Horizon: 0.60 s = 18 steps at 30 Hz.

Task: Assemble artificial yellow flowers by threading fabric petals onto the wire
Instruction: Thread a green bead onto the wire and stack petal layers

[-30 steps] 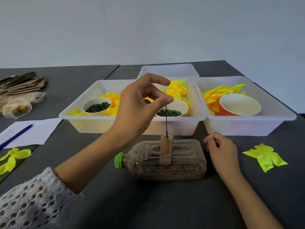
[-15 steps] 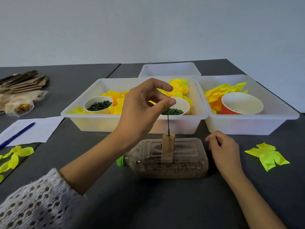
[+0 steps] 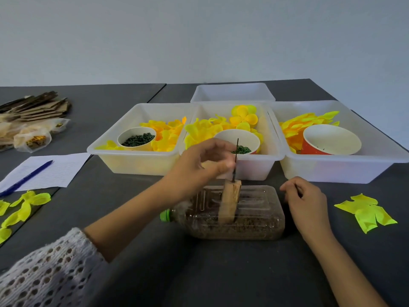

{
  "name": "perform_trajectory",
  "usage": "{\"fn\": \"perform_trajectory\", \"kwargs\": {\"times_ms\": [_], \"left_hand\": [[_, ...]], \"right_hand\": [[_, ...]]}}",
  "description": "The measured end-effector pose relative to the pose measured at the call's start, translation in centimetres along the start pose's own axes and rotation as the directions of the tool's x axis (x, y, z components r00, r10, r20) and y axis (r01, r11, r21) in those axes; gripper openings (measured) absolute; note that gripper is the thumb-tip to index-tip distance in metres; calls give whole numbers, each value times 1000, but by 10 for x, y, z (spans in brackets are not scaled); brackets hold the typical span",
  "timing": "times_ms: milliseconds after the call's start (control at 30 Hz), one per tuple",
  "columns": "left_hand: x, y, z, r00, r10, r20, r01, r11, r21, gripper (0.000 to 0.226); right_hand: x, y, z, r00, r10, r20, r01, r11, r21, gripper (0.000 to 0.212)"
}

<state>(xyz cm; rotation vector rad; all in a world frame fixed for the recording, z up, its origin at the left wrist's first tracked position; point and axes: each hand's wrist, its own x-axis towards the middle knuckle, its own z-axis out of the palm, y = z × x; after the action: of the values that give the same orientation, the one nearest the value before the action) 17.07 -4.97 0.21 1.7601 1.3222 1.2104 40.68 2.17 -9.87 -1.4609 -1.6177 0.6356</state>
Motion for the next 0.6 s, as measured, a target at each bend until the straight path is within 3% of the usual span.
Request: {"fn": "perform_trajectory", "kwargs": {"times_ms": [133, 200, 267, 333, 433, 600], "left_hand": [[26, -12, -52, 973, 47, -226, 5, 974, 225, 13], [42, -27, -82, 942, 33, -335, 126, 889, 440, 13], [55, -46, -108, 918, -100, -385, 317, 767, 557, 17], [65, -63, -124, 899, -250, -360, 432, 643, 632, 20], [75, -76, -125, 894, -362, -264, 425, 500, 754, 24], [91, -81, -111, 874, -443, -201, 401, 422, 813, 34]], "right_hand": [[0, -1, 0, 1000, 3, -2, -3, 1000, 13, 25], [0, -1, 0, 1000, 3, -2, -3, 1000, 14, 25], [0, -1, 0, 1000, 0, 1, 0, 1000, 14, 25], [1, -1, 0, 1000, -2, -1, 2, 1000, 17, 26], [1, -1, 0, 1000, -1, -7, 1, 1000, 15, 27], [2, 0, 0, 1000, 5, -10, -5, 1000, 8, 27]]}}
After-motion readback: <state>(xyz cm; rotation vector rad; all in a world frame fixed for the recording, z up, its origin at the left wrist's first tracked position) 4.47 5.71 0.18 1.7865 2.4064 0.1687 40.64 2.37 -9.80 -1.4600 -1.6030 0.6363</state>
